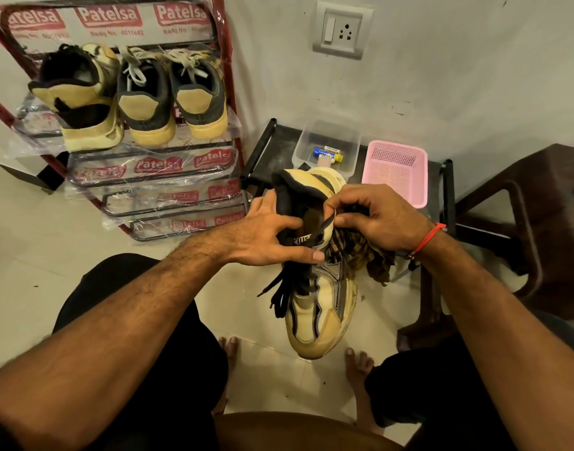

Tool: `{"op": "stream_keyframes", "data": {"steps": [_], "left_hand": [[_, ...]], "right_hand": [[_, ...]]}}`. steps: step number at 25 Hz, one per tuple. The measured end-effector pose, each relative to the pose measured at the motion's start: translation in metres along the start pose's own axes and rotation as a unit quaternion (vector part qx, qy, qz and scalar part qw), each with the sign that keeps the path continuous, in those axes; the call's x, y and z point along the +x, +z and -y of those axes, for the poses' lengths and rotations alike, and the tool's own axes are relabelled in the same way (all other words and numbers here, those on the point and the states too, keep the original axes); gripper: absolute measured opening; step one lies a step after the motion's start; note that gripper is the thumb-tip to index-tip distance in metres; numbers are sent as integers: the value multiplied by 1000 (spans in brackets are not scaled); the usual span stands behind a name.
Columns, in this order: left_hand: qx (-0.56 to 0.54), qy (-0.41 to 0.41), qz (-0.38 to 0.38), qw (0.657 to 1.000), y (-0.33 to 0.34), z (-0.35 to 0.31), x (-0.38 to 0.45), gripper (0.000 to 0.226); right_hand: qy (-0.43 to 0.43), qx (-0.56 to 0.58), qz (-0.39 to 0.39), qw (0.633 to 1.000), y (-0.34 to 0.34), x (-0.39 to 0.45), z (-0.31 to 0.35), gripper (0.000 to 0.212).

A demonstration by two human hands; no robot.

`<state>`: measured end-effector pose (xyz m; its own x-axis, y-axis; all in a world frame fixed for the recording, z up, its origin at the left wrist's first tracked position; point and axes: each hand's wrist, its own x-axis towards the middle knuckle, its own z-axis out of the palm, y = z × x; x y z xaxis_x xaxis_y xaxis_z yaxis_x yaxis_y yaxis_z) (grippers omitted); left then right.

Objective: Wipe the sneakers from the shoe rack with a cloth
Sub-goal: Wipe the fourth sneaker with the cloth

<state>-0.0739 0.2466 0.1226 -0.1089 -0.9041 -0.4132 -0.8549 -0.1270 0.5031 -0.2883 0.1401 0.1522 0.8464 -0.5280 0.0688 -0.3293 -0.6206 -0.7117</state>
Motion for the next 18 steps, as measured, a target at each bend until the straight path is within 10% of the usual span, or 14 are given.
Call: {"op": "stream_keyframes", "data": {"steps": [3, 7, 14, 18], "left_hand": [[-192, -30, -11, 981, 6, 7, 6, 92], [-97, -28, 31, 994, 1, -3, 3, 8], [54, 82, -210, 973, 5, 1, 10, 25], [-38, 105, -171, 979, 3, -5, 5, 44]], "right_hand": [[-8, -17, 14, 1000, 0, 0, -1, 21], [-14, -32, 31, 999, 0, 0, -1, 20], [45, -77, -30, 996, 4, 4, -11, 17], [85, -17, -80, 993, 2, 6, -8, 18]]}}
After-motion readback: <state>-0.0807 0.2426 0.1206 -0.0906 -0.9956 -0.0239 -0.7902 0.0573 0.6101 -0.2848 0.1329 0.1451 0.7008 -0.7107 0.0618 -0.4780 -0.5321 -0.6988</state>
